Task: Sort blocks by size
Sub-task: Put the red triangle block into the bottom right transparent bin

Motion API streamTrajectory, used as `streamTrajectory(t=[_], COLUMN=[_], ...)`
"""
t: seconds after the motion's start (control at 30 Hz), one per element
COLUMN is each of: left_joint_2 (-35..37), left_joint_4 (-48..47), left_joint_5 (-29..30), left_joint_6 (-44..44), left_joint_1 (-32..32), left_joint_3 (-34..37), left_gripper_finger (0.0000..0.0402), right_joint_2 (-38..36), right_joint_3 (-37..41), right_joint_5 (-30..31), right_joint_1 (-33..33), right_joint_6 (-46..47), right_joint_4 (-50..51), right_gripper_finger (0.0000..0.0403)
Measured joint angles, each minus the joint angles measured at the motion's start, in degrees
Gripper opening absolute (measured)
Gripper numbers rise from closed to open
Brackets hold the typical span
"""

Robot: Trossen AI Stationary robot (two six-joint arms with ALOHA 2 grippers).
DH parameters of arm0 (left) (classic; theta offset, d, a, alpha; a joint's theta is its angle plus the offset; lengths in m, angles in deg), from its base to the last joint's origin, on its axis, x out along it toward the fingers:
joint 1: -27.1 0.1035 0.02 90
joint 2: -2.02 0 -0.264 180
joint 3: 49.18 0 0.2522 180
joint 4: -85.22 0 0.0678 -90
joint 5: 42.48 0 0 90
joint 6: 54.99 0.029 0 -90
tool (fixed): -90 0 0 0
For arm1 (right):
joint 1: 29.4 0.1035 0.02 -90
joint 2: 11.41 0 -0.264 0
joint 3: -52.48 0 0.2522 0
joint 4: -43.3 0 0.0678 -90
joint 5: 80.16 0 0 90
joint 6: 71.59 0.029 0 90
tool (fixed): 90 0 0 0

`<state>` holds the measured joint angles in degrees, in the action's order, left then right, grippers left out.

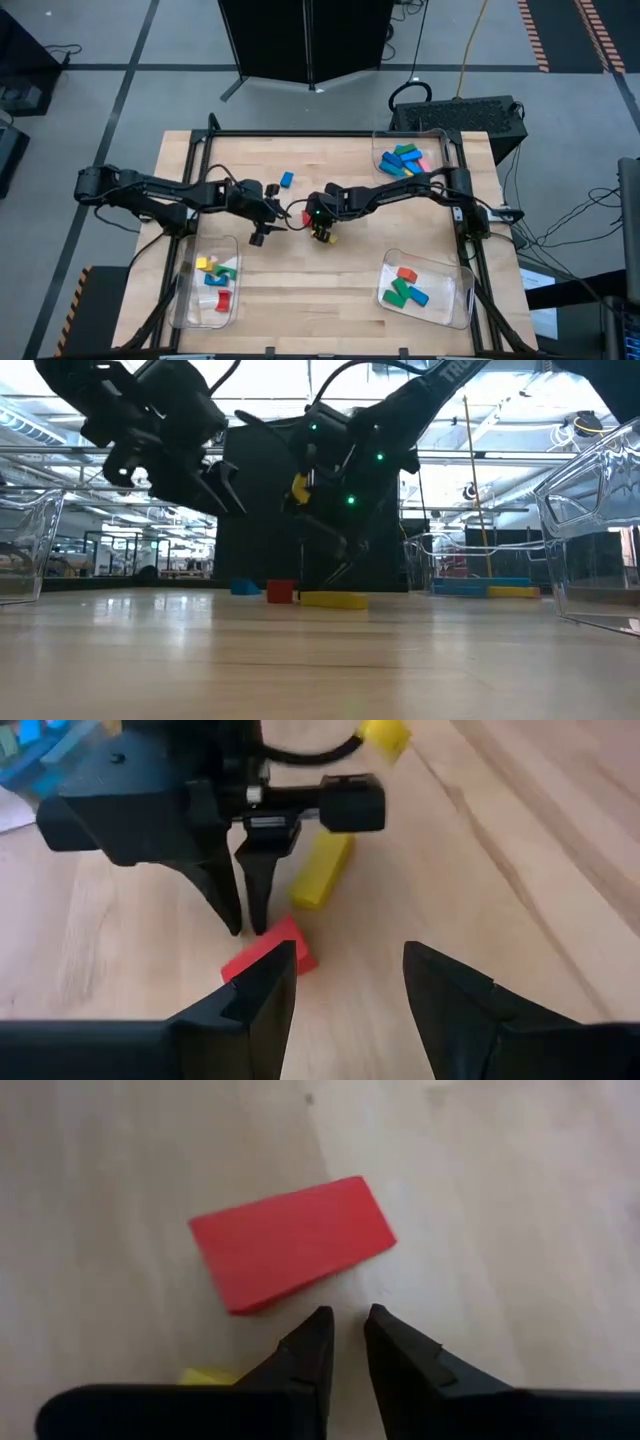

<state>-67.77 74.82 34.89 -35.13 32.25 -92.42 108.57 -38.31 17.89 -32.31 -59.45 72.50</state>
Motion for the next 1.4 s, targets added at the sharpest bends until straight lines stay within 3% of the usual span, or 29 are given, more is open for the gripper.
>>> streamTrajectory(t=[0.37,0.63,0.97,1.4], left_joint_2=[-5.0,-9.6,-18.9,-23.0], left_joint_4=[0.9,5.3,-1.5,-12.6], left_joint_5=[2.4,3.3,5.6,6.1], left_joint_6=[3.6,6.5,9.7,18.4], left_joint_1=[-0.1,-0.1,0.1,0.4], left_joint_3=[0.0,-0.1,-9.6,-17.9], left_gripper_finger=[0.0187,0.0187,0.0187,0.0187], right_joint_2=[-1.4,-8.5,-14.5,-14.1], right_joint_3=[0.0,0.0,0.0,4.6], right_joint_5=[-5.7,3.8,1.4,0.8], right_joint_1=[3.3,3.8,1.2,1.0], right_joint_6=[-14.7,-14.2,-10.0,-8.1], right_joint_4=[-1.6,3.9,12.9,11.9], right_gripper_finger=[0.0054,0.0054,0.0054,0.0054])
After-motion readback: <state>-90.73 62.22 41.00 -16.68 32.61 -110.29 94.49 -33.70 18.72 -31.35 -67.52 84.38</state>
